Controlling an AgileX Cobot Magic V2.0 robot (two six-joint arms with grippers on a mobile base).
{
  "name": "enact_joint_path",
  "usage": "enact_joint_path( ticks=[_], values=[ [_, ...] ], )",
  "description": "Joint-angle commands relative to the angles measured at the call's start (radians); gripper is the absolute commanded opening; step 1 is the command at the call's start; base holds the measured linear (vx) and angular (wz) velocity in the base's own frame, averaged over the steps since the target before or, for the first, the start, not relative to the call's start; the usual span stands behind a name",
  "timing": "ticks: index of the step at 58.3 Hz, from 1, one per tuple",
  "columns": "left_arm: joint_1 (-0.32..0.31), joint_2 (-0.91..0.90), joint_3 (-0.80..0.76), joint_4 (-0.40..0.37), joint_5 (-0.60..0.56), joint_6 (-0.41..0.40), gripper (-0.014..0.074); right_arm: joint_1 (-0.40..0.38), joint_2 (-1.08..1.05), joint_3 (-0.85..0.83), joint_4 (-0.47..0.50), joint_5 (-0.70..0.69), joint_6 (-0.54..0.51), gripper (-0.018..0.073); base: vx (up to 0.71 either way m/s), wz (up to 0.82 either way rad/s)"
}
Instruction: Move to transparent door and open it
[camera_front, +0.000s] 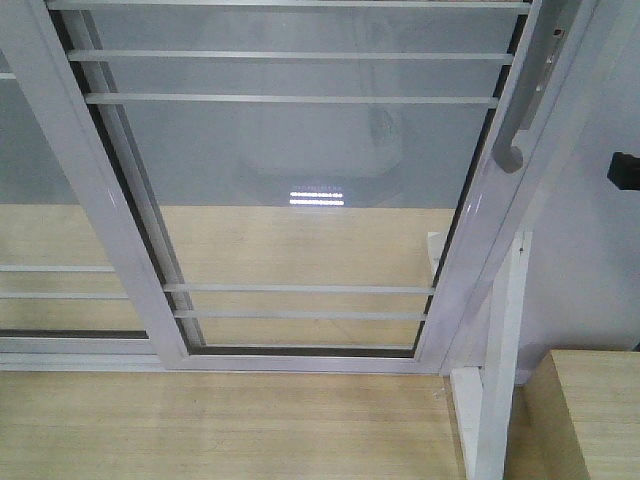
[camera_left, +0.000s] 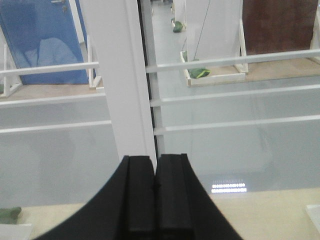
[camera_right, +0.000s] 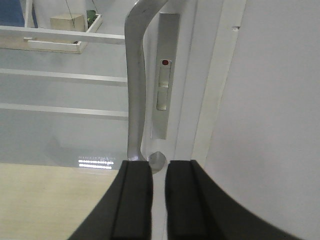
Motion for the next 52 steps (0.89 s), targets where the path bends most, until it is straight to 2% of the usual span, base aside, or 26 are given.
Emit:
enact_joint_path(
  ticks=[1, 9, 23, 34, 52],
  values=[
    [0.002, 0.005, -0.035, -0.006, -0.034, -0.002, 0.0108, 0.0, 0.027, -0.032, 0.0, -0.133, 0.002, 0.0304, 0.0, 0.0],
    [0.002, 0.005, -0.035, -0.006, 0.026, -0.002, 0.0184, 0.0, 0.108, -0.032, -0.001, -0.239, 0.003, 0.0382, 0.0, 0.0],
    [0.002, 0.008, -0.035, -0.006, 0.067, -0.002, 0.0286, 0.0, 0.294, -0.035, -0.005, -0.39, 0.003, 0.0398, 0.0, 0.0],
    [0.002, 0.008, -0.035, -0.006, 0.067, -0.002, 0.0293, 0.0, 0.437, -0.054, -0.03, -0.519, 0.036, 0.0398, 0.0, 0.0],
    [0.002, 0.008, -0.035, -0.006, 0.067, -0.002, 0.0293, 0.0, 0.655, -0.314, -0.131, -0.498, 0.15, 0.0398, 0.0, 0.0]
  ],
)
